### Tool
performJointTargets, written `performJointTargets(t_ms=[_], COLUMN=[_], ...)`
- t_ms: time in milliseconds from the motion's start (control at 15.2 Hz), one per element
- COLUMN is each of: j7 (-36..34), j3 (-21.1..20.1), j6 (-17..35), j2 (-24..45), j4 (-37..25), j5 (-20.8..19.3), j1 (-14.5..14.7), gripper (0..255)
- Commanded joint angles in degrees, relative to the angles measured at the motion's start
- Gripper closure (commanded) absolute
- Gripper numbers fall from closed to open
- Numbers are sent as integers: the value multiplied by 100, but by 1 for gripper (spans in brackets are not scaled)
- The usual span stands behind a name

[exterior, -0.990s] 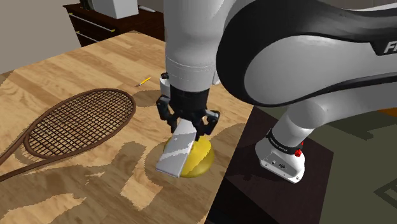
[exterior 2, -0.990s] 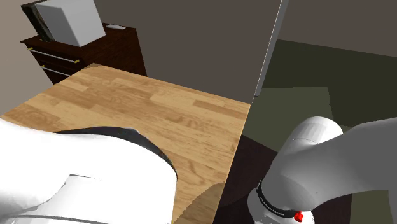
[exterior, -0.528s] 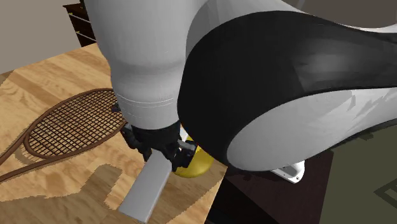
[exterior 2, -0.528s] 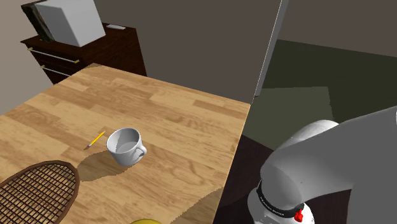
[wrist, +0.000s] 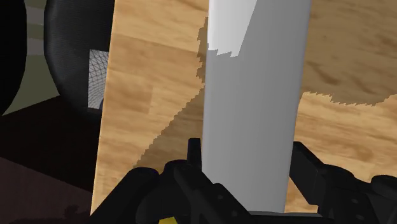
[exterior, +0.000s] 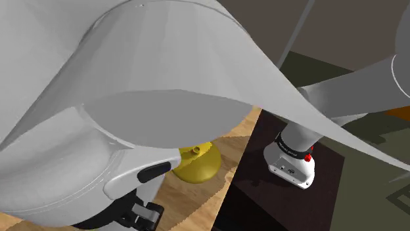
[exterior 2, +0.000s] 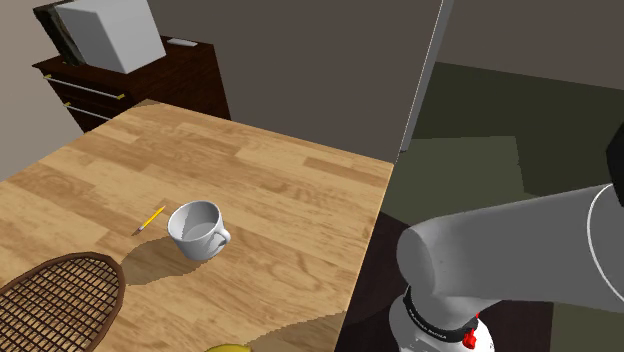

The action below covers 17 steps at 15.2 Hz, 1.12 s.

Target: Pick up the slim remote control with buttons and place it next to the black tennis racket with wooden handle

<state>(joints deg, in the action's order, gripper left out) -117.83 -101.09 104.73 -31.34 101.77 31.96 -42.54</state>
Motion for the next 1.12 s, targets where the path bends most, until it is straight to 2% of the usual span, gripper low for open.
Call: performJointTargets(t_ms=[0, 264, 528, 1056], j7=[-99, -371, -802, -657], j3=[-435, -1145, -1726, -1783], j6=[-205, -702, -1298, -786], j2=[-267, -933, -1678, -1807], j4=[-546, -1887, -3586, -3045], j5=[182, 568, 924, 1037], j1=[-509, -1493, -2514, -2328], gripper=[255, 255, 255, 255])
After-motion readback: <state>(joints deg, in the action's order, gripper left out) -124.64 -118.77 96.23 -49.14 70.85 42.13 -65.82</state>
